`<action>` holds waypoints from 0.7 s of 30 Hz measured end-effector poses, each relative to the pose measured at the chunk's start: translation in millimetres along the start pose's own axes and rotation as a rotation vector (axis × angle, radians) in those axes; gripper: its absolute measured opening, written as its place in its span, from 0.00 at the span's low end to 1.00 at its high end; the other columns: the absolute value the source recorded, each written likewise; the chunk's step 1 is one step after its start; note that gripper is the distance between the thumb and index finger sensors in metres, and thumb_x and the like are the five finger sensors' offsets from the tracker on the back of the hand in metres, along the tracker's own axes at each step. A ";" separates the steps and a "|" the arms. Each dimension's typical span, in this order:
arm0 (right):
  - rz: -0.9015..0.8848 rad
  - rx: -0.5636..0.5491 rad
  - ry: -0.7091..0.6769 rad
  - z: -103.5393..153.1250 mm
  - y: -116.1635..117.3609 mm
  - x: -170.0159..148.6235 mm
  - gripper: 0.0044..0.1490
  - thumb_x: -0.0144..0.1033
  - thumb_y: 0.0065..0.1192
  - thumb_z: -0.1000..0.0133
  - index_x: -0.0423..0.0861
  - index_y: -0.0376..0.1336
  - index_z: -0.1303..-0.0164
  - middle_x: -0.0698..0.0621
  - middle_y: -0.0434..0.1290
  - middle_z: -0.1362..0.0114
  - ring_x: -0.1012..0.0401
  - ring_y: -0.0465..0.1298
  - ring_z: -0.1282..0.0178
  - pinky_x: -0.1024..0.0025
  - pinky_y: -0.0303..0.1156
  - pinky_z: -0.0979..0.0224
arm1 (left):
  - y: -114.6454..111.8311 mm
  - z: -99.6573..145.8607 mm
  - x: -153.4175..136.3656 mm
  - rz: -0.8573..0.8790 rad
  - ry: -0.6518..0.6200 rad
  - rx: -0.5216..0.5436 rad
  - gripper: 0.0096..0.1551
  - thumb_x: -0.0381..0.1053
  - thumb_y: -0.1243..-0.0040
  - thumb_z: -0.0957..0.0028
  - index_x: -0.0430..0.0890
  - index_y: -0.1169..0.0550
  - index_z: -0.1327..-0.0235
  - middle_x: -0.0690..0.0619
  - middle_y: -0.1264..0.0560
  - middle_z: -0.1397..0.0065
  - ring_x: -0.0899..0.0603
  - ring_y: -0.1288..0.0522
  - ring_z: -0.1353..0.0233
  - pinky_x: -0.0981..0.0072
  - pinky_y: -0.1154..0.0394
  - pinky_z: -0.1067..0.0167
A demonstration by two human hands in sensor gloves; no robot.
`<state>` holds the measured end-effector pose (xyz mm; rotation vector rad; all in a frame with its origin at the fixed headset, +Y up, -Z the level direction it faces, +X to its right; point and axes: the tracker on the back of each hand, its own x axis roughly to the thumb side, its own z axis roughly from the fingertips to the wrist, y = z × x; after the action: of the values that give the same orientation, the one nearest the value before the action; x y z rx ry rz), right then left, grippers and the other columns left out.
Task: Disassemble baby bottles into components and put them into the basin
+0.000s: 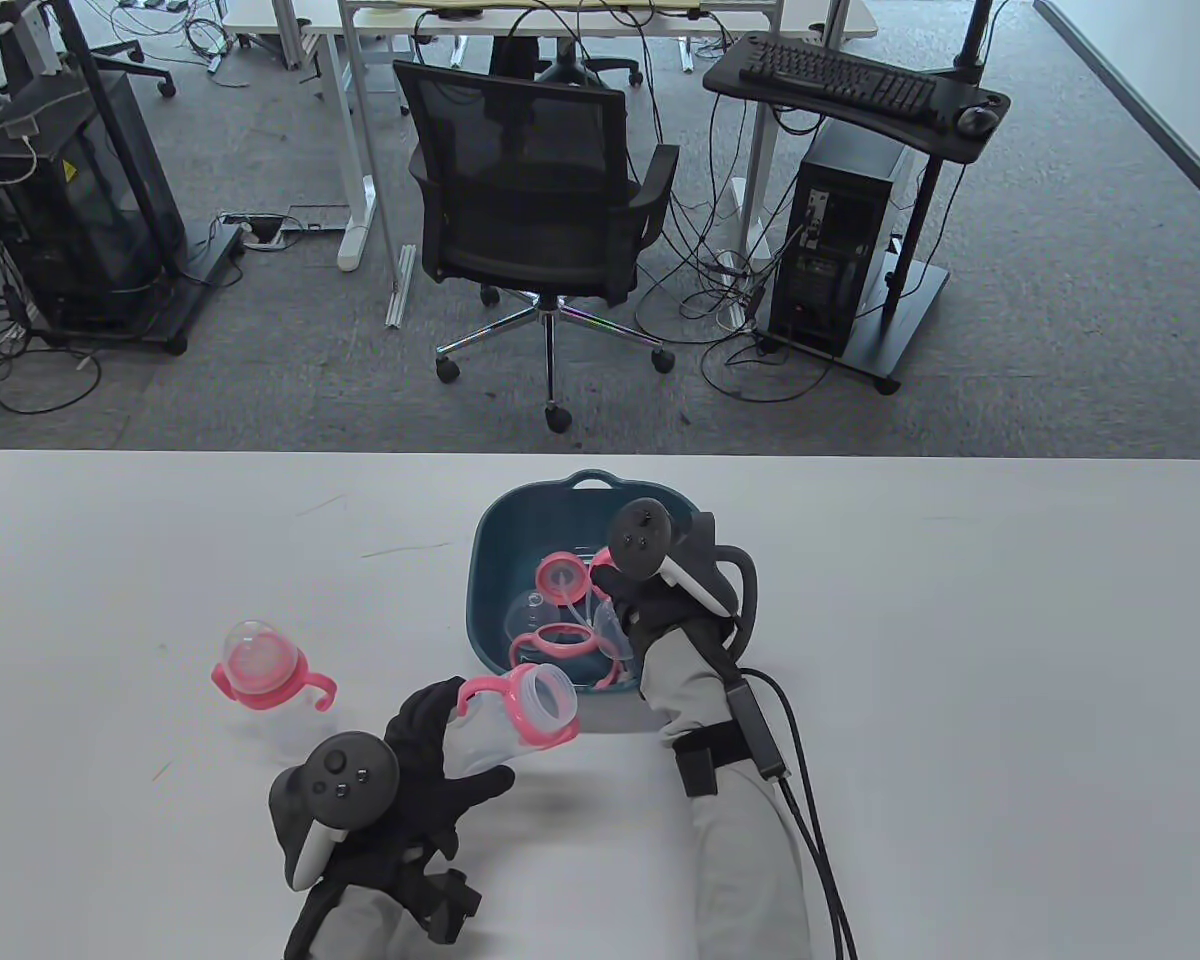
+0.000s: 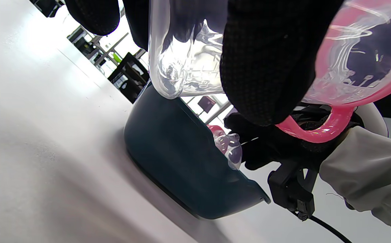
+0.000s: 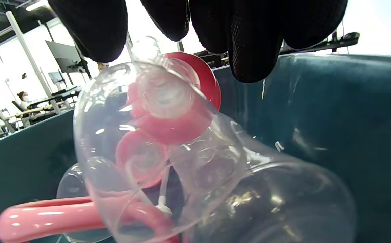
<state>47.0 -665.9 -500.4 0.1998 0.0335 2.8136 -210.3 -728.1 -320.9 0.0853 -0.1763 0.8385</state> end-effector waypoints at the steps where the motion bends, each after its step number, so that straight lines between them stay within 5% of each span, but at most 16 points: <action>1: -0.015 0.002 0.000 -0.1 0.2 0.3 0.42 0.49 0.61 0.39 0.42 0.55 0.18 0.35 0.64 0.21 0.36 0.72 0.33 0.36 0.65 0.34 | 0.2 -0.1 -0.1 0.003 0.000 0.001 0.56 0.56 0.20 0.61 0.61 0.43 0.25 0.55 0.45 0.21 0.39 0.39 0.18 0.39 0.42 0.25; 9: -0.113 -0.087 -0.136 22.5 -23.0 10.2 0.39 0.50 0.58 0.38 0.43 0.58 0.20 0.37 0.66 0.22 0.36 0.71 0.31 0.36 0.64 0.33 | 0.6 -0.1 -0.2 0.006 0.000 0.003 0.56 0.56 0.20 0.61 0.61 0.43 0.25 0.55 0.45 0.21 0.39 0.39 0.18 0.39 0.43 0.25; 14: -0.259 -0.161 -0.282 63.0 -50.3 14.9 0.37 0.51 0.57 0.38 0.43 0.60 0.22 0.37 0.69 0.23 0.37 0.73 0.33 0.36 0.65 0.34 | 0.6 -0.1 -0.1 0.004 -0.004 0.004 0.56 0.56 0.20 0.61 0.60 0.43 0.25 0.55 0.45 0.21 0.39 0.38 0.18 0.39 0.42 0.25; 21: -0.428 -0.112 -0.428 116.6 -62.3 11.8 0.44 0.58 0.57 0.39 0.43 0.58 0.19 0.36 0.67 0.21 0.34 0.71 0.32 0.35 0.65 0.33 | -3.4 0.6 2.0 -0.029 -0.015 -0.013 0.56 0.57 0.20 0.61 0.60 0.43 0.25 0.55 0.45 0.21 0.39 0.38 0.18 0.39 0.42 0.25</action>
<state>72.0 -603.0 -386.3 0.6754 -0.1591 2.2892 -206.5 -729.0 -320.0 0.0816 -0.1940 0.8076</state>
